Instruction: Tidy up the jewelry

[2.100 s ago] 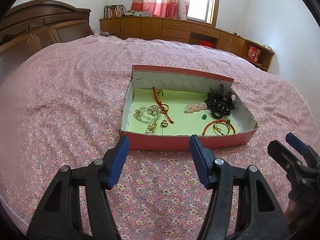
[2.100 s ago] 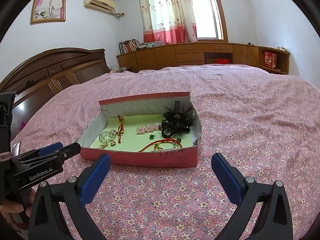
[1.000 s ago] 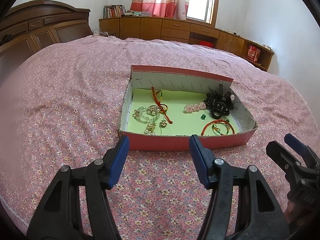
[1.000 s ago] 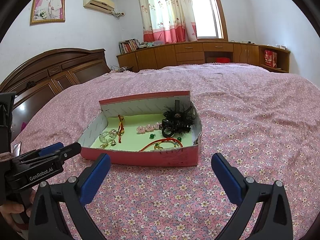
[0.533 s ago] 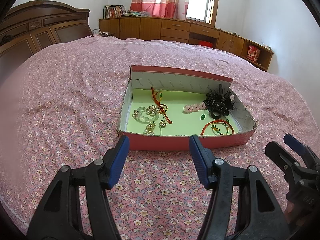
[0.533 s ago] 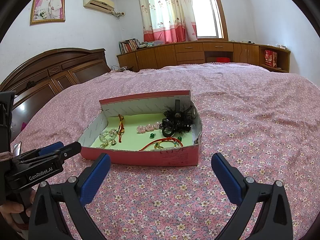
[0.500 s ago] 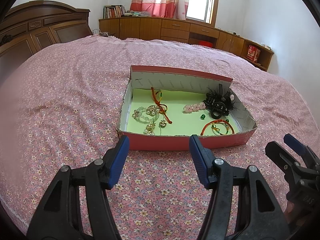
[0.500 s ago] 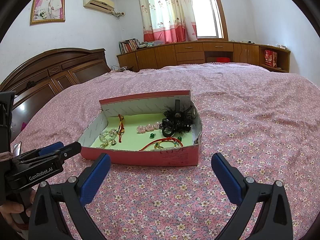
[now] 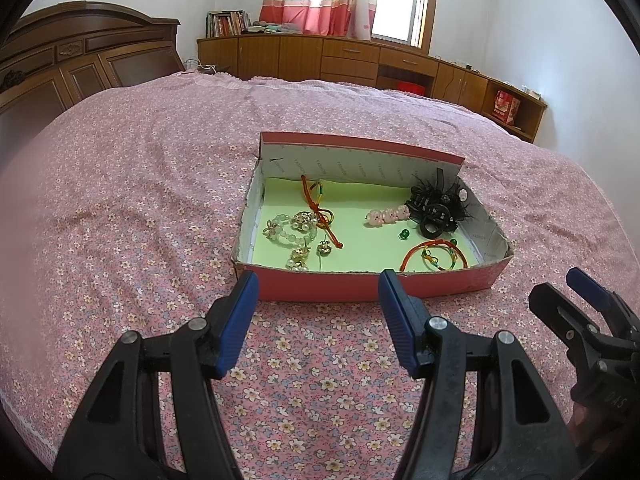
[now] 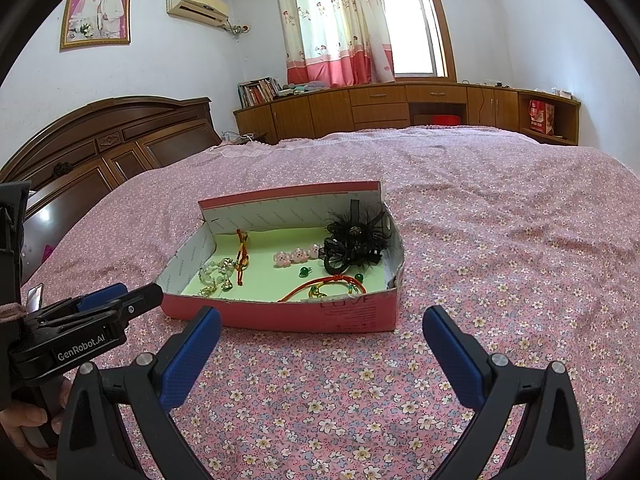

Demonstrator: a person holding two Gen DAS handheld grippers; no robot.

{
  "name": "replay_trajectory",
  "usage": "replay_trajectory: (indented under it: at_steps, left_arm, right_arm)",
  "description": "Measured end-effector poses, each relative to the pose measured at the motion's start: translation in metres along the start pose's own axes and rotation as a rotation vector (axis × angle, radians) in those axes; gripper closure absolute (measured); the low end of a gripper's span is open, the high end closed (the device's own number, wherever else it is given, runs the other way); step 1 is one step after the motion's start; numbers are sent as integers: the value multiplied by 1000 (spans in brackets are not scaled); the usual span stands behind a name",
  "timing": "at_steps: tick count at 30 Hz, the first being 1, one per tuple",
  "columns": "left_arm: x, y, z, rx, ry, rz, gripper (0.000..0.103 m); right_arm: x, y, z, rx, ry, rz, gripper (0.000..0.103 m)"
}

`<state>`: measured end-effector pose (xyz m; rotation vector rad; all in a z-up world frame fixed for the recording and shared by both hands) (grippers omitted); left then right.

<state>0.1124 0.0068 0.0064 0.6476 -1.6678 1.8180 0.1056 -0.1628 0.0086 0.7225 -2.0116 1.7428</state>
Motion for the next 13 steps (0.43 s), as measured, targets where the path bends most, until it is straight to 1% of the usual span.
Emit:
replay_trajectory:
  at_steps: [13]
  left_arm:
    - [-2, 1, 0, -7, -3, -11, 49]
  right_arm:
    - [0, 0, 0, 0, 0, 1, 1]
Point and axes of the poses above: each gripper's, at about its wrist camera, not at the fingertips, and x roughly against the way its jaws point, z to its right, y to its underside, the point moved 4 cm from there along -x, roughly the way its jaws point, and after that the axes turned 4 degrees about -z, right-handed, at the moved point
